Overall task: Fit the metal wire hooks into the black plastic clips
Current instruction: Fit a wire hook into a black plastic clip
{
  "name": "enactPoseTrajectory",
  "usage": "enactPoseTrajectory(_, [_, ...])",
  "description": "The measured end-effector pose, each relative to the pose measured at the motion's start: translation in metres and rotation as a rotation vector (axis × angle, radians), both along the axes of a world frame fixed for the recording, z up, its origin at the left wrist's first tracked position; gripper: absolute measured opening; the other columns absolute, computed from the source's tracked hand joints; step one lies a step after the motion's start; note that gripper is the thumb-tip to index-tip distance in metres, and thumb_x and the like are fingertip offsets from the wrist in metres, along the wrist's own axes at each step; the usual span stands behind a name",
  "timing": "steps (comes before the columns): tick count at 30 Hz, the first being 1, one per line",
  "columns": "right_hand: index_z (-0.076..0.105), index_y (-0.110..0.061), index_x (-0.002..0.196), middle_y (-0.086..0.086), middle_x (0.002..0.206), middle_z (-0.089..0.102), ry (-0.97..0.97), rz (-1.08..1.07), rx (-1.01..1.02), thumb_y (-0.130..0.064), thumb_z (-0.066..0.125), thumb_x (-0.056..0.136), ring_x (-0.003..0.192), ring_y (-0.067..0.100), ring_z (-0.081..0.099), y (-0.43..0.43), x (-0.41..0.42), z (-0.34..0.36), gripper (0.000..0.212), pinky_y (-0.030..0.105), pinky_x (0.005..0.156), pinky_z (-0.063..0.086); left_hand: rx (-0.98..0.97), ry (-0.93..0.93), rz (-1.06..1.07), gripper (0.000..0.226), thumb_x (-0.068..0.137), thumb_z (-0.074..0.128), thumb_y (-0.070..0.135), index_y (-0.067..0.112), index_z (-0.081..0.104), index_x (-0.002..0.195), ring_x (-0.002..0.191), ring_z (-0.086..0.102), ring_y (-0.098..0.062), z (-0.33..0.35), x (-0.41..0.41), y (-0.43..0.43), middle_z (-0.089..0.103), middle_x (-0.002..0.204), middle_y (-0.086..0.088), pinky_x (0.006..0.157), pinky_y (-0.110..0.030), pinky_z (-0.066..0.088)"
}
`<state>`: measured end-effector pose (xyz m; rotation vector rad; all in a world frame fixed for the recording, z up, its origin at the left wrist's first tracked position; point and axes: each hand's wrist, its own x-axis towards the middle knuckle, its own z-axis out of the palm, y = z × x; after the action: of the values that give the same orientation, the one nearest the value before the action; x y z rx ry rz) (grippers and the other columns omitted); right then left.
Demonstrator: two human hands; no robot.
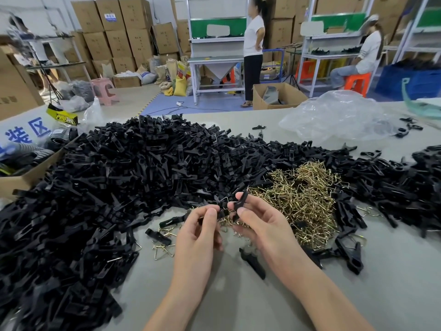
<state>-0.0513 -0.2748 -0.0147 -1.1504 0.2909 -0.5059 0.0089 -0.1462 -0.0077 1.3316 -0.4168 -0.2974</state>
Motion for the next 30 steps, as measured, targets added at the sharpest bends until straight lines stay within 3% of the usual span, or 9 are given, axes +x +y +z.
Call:
enactPoseTrajectory(6, [0.076, -0.032, 0.111, -0.002, 0.114, 0.076, 0.022, -0.016, -0.133, -0.003, 0.062, 0.097, 0.107, 0.014, 0.071, 0.0022, -0.0003, 0.0006, 0.035, 0.029, 0.09, 0.058, -0.004, 0.018, -0.085, 0.02, 0.097, 0.062, 0.013, 0.023, 0.071, 0.112, 0.065, 0.06, -0.015, 0.0004, 0.0027, -0.0028, 0.066, 0.073, -0.004, 0.063, -0.021, 0.053])
enactPoseTrajectory(11, [0.073, -0.03, 0.115, -0.008, 0.111, 0.076, 0.041, -0.056, -0.185, -0.002, 0.063, 0.096, 0.106, 0.007, 0.07, -0.0003, -0.0033, 0.0046, 0.035, 0.026, 0.092, 0.057, 0.083, -0.075, 0.022, 0.018, 0.101, 0.056, 0.021, 0.027, 0.072, 0.108, 0.073, 0.068, -0.012, -0.002, 0.0028, -0.0042, 0.073, 0.084, 0.004, 0.066, -0.017, 0.053])
enactPoseTrajectory(18, [0.071, -0.029, 0.116, -0.017, 0.105, 0.076, 0.058, -0.01, -0.376, -0.001, 0.062, 0.097, 0.103, -0.002, 0.069, 0.0056, -0.0066, 0.0059, 0.035, 0.008, 0.086, 0.048, 0.121, -0.117, 0.031, 0.016, 0.101, 0.056, 0.019, 0.022, 0.071, 0.104, 0.079, 0.07, -0.012, -0.002, 0.0027, -0.0051, 0.075, 0.086, 0.0, 0.072, -0.018, 0.054])
enactPoseTrajectory(24, [0.071, -0.031, 0.117, -0.011, 0.107, 0.076, 0.06, -0.018, -0.401, -0.001, 0.061, 0.097, 0.103, 0.004, 0.071, 0.0048, -0.0062, 0.0059, 0.036, 0.017, 0.089, 0.052, 0.056, -0.036, -0.092, 0.022, 0.099, 0.057, 0.008, 0.02, 0.072, 0.109, 0.089, 0.073, -0.014, 0.0032, 0.0045, -0.0011, 0.078, 0.096, -0.001, 0.081, -0.018, 0.055])
enactPoseTrajectory(30, [0.072, -0.037, 0.117, -0.009, 0.11, 0.076, 0.077, -0.025, -0.402, -0.009, 0.064, 0.097, 0.108, 0.005, 0.068, 0.0019, -0.0065, 0.0037, 0.035, 0.027, 0.097, 0.053, 0.014, -0.012, -0.052, 0.018, 0.097, 0.061, 0.012, 0.021, 0.075, 0.104, 0.065, 0.064, -0.011, 0.0039, 0.0063, -0.0016, 0.073, 0.073, -0.003, 0.066, -0.017, 0.054])
